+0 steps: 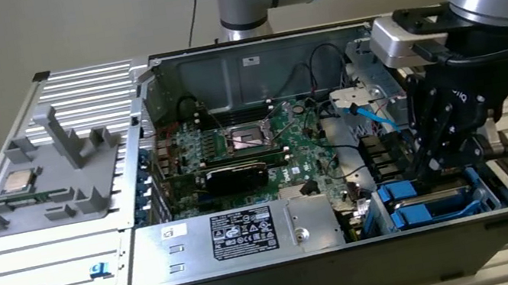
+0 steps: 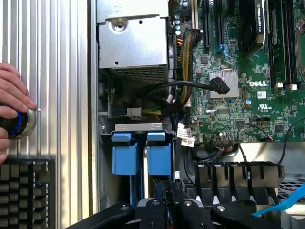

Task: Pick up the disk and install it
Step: 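Insert the second disk wire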

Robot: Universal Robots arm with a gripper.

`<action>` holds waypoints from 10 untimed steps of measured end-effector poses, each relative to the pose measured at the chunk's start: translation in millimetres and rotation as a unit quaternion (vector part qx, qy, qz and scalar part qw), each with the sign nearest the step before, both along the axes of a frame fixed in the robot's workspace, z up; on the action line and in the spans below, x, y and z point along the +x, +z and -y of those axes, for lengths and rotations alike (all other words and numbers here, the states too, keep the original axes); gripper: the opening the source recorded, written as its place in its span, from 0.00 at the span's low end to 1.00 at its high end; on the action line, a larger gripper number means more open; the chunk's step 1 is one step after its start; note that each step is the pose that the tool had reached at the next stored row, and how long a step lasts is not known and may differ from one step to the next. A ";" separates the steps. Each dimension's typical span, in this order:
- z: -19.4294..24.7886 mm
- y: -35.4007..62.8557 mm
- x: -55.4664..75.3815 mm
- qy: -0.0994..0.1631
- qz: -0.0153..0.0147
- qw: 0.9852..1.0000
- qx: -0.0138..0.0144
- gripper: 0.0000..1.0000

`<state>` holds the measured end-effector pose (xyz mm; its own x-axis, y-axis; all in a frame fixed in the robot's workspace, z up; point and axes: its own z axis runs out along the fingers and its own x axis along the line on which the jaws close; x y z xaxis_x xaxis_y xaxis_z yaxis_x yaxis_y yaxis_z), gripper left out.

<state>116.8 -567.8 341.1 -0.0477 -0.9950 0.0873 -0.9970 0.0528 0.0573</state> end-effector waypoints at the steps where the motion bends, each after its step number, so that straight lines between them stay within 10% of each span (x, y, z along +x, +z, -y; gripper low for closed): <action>1: 0.0 -0.2 0.0 0.000 0.000 1.000 0.000 0.16; 10: 0.0 -2.4 -0.3 0.000 0.000 1.000 0.002 0.16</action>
<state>116.5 -567.8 338.7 -0.0477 -0.9953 0.0840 -0.9970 0.0526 0.0575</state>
